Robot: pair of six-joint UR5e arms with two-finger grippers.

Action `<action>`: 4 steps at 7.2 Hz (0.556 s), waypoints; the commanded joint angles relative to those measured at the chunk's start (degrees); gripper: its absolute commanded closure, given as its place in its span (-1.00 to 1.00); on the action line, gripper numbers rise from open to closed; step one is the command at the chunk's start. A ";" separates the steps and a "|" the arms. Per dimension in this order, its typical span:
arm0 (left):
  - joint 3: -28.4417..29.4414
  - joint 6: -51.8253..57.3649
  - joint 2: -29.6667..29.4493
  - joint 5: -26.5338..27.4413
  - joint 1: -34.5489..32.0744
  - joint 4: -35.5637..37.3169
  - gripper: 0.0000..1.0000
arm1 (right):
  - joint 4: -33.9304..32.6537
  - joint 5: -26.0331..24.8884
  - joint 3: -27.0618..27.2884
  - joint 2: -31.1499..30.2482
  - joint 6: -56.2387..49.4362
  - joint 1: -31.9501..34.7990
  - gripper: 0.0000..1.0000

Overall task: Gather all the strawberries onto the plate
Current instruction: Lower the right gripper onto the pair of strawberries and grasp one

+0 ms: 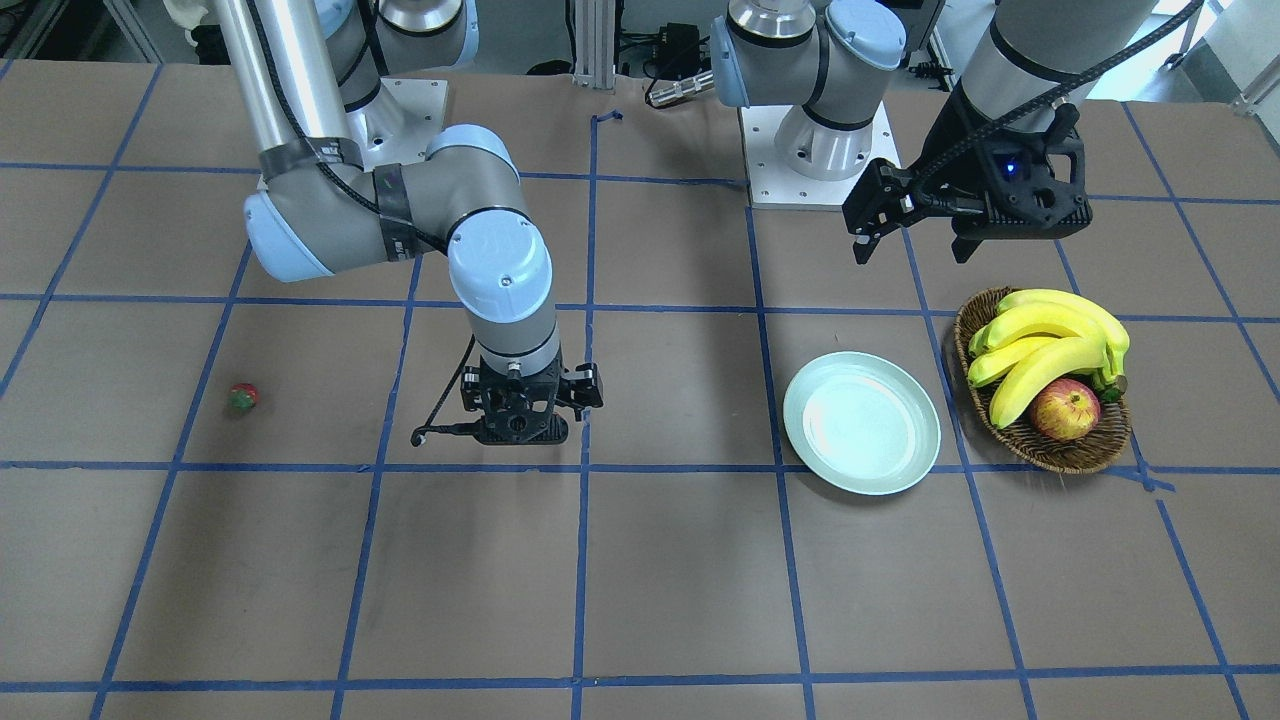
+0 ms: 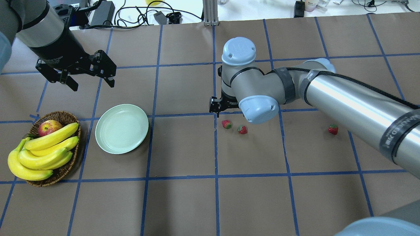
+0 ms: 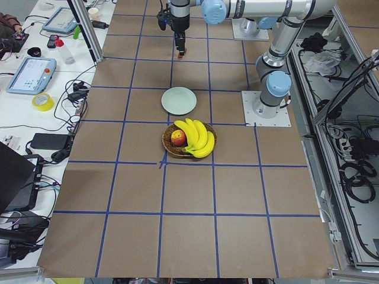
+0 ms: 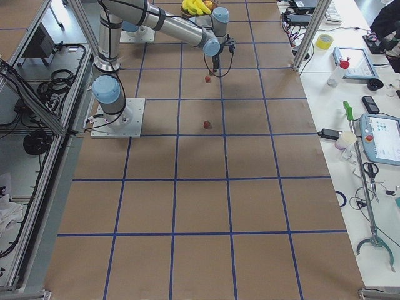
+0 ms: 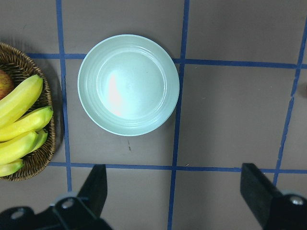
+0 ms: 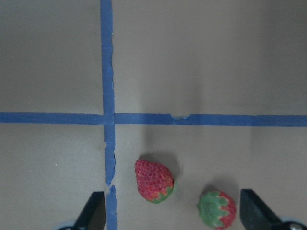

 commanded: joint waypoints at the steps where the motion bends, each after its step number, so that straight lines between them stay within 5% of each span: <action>1: -0.08 -0.07 -0.05 -0.02 -0.01 -0.01 -1.00 | -3.24 0.22 1.04 2.77 0.52 1.51 -0.98; 2: -0.08 0.02 -0.05 -0.11 -0.01 -0.10 -1.00 | -3.24 0.23 1.12 3.04 0.43 1.51 -0.71; 3: -0.08 0.02 -0.05 -0.11 -0.01 -0.01 -1.00 | -3.24 0.23 1.04 3.13 0.43 1.51 0.04; 4: -0.08 0.02 -0.14 -0.11 0.07 -0.01 -1.00 | -3.24 0.05 1.04 3.30 0.25 1.51 0.47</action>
